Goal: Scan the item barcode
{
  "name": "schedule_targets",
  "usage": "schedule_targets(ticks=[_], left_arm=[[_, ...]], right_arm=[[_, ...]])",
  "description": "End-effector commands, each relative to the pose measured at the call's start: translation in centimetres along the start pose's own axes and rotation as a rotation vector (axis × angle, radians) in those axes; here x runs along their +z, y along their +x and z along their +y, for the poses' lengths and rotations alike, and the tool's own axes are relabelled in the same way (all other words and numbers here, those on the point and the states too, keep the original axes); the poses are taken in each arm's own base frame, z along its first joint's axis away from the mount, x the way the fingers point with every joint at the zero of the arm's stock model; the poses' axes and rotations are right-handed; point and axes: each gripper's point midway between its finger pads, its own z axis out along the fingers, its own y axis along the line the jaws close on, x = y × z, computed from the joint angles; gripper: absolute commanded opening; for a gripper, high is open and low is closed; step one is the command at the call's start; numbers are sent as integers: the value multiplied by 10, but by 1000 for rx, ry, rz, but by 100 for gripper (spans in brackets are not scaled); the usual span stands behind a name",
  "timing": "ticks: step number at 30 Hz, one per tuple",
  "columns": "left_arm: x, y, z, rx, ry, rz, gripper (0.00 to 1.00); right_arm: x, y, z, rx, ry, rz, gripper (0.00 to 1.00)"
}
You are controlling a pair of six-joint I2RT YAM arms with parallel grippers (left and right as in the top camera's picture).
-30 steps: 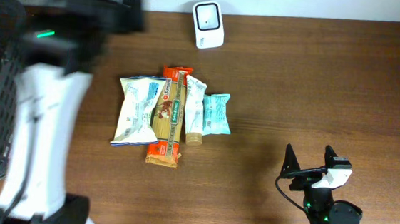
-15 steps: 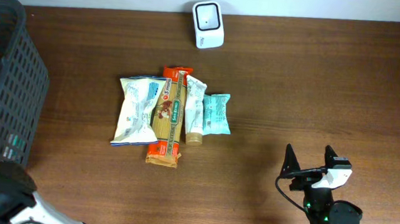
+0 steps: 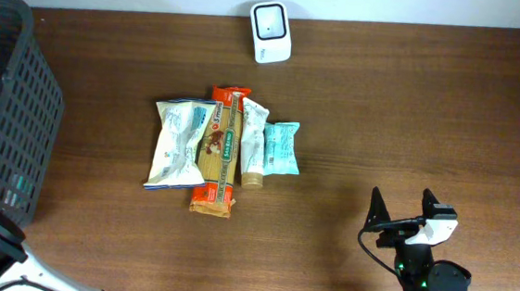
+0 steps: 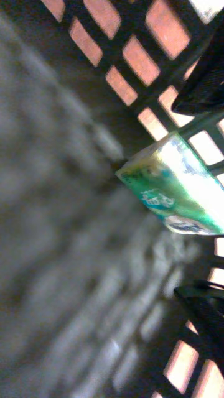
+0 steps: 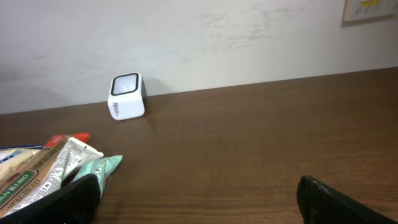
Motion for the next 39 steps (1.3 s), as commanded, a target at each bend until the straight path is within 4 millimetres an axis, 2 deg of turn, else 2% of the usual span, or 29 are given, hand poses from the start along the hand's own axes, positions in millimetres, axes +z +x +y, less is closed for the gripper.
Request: schedule_targets(ticks=[1, 5, 9, 10, 11, 16, 17, 21, 23, 25, 27, 29, 31, 32, 33, 34, 36, 39], left_arm=[[28, 15, 0, 126, 23, 53, 84], [38, 17, -5, 180, 59, 51, 84], [38, 17, 0, 180, 31, 55, 62], [38, 17, 1, 181, 23, 57, 53], [38, 17, 1, 181, 21, 55, 39], [38, 13, 2, 182, 17, 40, 6], [38, 12, 2, 182, 17, 38, 1], [36, 5, 3, 139, 10, 11, 0], [19, -6, 3, 111, 1, -28, 0], [-6, -21, 1, 89, -9, -81, 0], [-61, -47, -7, 69, -21, -210, 0], [-106, -60, -29, 94, 14, -315, 0], [-153, -66, -63, 138, 66, -422, 0], [-179, -64, -88, 190, 98, -479, 0], [-196, -59, -108, 225, 111, -514, 0], [-218, -50, -138, 283, 127, -561, 0], [-243, -31, -178, 378, 133, -620, 0], [-273, 7, -237, 503, 96, -704, 0]], right_arm=[[0, 2, -2, 9, 6, 2, 99], [0, 2, -2, 9, 6, 2, 99], [0, 2, -2, 9, 6, 2, 99], [0, 2, -2, 9, 6, 2, 99], [0, 2, -2, 9, 6, 2, 99], [0, 2, -2, 9, 6, 2, 99], [0, 2, -2, 9, 6, 2, 99], [0, 2, -2, 9, 6, 2, 99], [0, 2, -2, 9, 6, 2, 99], [0, 2, -2, 9, 6, 2, 99], [0, 2, -2, 9, 6, 2, 99], [0, 2, -2, 9, 6, 2, 99], [0, 2, -2, 9, 6, 2, 99], [0, 2, -2, 9, 6, 2, 99], [0, 2, -2, 9, 6, 2, 99], [0, 2, -2, 9, 6, 2, 99], [0, 2, -2, 9, 6, 2, 99], [0, 2, -2, 9, 6, 2, 99]])
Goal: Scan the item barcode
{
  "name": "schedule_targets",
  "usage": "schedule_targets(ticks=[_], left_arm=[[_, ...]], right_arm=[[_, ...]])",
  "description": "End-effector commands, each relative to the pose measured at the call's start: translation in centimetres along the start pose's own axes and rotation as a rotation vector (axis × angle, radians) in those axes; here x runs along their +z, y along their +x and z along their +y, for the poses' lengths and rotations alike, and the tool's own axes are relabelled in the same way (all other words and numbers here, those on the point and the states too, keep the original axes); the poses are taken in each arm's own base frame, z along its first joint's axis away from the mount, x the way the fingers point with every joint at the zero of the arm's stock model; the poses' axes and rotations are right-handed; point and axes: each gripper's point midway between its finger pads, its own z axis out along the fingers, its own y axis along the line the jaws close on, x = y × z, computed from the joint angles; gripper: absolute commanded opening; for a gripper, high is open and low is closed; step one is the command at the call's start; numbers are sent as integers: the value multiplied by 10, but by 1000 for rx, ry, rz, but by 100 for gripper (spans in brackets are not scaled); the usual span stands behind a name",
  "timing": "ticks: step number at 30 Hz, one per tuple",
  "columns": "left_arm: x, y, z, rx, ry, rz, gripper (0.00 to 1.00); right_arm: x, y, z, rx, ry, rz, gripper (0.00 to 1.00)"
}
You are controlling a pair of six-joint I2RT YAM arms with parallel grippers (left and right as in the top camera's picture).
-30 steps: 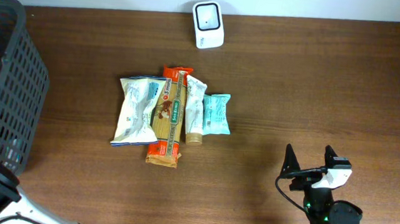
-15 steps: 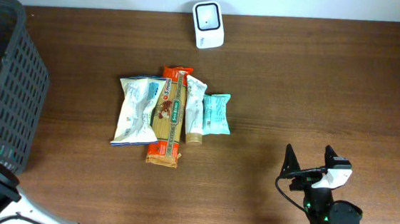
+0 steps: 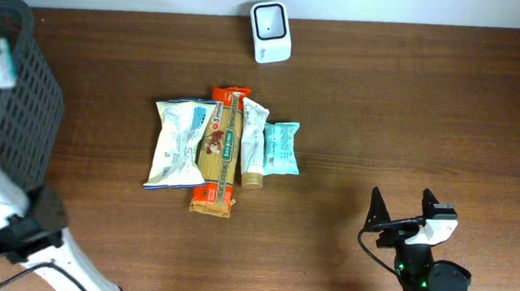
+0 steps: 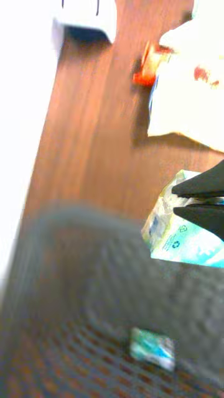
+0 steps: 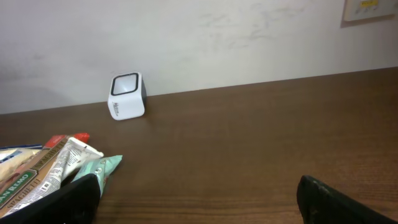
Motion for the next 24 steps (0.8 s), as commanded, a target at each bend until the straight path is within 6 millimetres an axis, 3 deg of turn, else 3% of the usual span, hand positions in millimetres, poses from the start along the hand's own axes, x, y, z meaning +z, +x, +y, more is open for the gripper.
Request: schedule_targets(ticks=[1, 5, 9, 11, 15, 18, 19, 24], left_arm=[[-42, -8, -87, 160, -1, -98, 0], [-39, 3, -141, 212, 84, -72, 0], [-19, 36, -203, 329, 175, 45, 0], [2, 64, -225, 382, 196, 159, 0], [60, 151, -249, 466, 183, 489, 0], [104, 203, -264, 506, 202, 607, 0], [117, 226, -279, 510, 261, 640, 0], [143, 278, -332, 531, 401, 636, 0]], right_arm=[[0, 2, -2, 9, 6, 2, 99], [0, 2, -2, 9, 6, 2, 99], [0, 2, -2, 9, 6, 2, 99], [0, 2, -2, 9, 6, 2, 99], [0, 2, -2, 9, 6, 2, 99], [0, 2, -2, 9, 6, 2, 99], [0, 2, -2, 9, 6, 2, 99], [0, 2, -2, 9, 6, 2, 98]])
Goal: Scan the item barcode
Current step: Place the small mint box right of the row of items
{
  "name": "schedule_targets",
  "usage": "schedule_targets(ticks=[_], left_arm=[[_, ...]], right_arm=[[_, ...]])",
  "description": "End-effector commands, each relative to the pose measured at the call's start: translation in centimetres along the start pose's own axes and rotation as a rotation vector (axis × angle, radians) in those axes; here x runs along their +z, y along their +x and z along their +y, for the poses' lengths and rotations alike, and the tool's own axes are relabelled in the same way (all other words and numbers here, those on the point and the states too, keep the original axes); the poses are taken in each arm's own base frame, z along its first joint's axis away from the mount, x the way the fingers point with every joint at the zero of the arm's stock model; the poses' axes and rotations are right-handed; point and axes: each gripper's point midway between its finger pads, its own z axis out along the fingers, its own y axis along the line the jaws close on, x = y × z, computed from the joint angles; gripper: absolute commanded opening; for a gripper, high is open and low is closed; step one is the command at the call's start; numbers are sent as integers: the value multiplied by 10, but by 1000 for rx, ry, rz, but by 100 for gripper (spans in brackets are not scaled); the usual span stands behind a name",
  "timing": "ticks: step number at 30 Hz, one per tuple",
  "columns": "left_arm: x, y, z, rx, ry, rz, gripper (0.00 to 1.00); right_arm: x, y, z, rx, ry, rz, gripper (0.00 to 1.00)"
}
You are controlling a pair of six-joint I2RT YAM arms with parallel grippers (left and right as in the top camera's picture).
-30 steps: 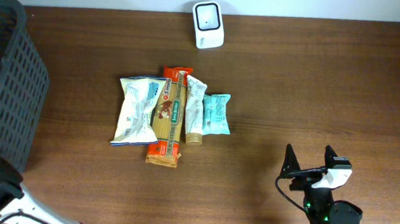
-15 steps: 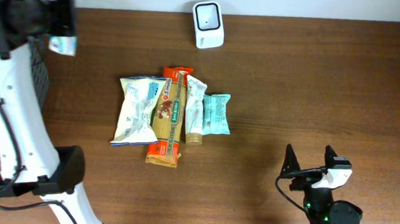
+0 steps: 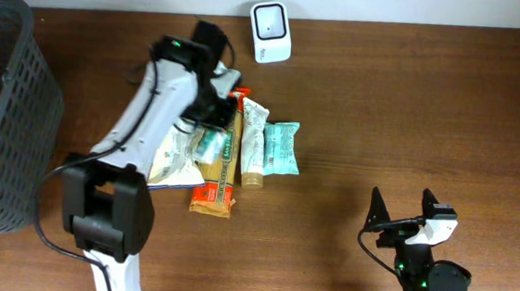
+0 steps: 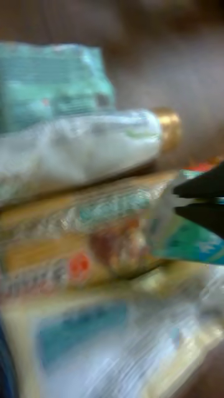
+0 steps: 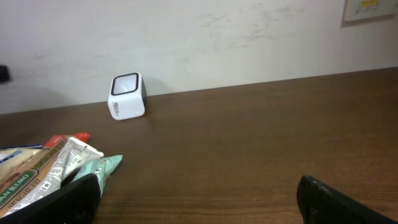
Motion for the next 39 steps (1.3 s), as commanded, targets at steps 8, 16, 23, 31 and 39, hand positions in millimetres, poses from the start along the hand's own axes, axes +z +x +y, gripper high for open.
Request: schedule_targets(ticks=[8, 16, 23, 31, 39], left_arm=[[18, -21, -92, 167, 143, -125, 0], [29, -41, -166, 347, 153, -268, 0], [39, -37, -169, 381, 30, -271, 12], [-83, -90, -90, 204, -37, -451, 67], [-329, -74, 139, -238, -420, -888, 83]], right_arm=[[0, 2, -2, 8, 6, 1, 99], [0, 2, -2, 8, 6, 1, 99], [0, 2, -2, 8, 6, 1, 99], [0, 2, -2, 8, 6, 1, 99], [0, 2, -2, 8, 6, 1, 99]])
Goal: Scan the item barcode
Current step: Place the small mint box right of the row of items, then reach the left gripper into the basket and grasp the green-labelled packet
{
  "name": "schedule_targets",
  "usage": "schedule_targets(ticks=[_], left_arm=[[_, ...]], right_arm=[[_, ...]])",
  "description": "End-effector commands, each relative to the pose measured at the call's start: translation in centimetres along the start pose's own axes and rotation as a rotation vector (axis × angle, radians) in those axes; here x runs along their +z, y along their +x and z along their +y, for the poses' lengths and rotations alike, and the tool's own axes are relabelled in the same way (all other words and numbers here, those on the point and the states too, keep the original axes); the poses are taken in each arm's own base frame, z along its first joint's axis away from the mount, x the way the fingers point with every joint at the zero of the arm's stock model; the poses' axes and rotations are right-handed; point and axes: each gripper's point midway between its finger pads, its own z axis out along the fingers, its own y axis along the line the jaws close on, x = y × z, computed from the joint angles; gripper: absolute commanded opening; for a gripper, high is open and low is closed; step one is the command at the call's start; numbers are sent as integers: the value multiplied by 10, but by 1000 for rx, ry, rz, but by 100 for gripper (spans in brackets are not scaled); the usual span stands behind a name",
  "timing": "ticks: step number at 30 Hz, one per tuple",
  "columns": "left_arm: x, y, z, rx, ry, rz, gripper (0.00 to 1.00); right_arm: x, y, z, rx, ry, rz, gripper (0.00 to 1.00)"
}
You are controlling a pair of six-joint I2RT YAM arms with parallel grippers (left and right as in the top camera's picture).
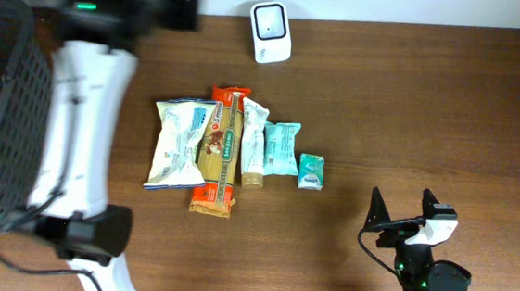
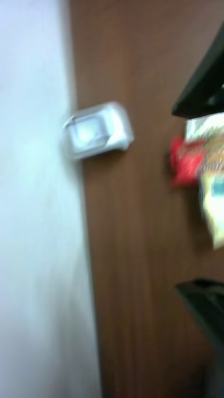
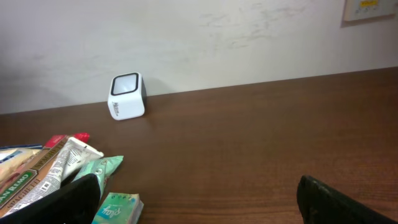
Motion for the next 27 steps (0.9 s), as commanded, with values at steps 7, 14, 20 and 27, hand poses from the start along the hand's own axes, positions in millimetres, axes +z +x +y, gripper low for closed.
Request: schedule_targets(ticks=[7, 14, 20, 27], left_arm=[[-104, 51, 268, -339, -509, 42, 89], [-104, 83, 315, -312, -574, 134, 93], [-73, 113, 343, -349, -570, 224, 93], [-44, 124, 380, -317, -592, 228, 92]], right_arm=[[0, 2, -2, 8, 6, 2, 99], [0, 2, -2, 9, 6, 2, 99], [0, 2, -2, 9, 6, 2, 99], [0, 2, -2, 8, 6, 2, 99]])
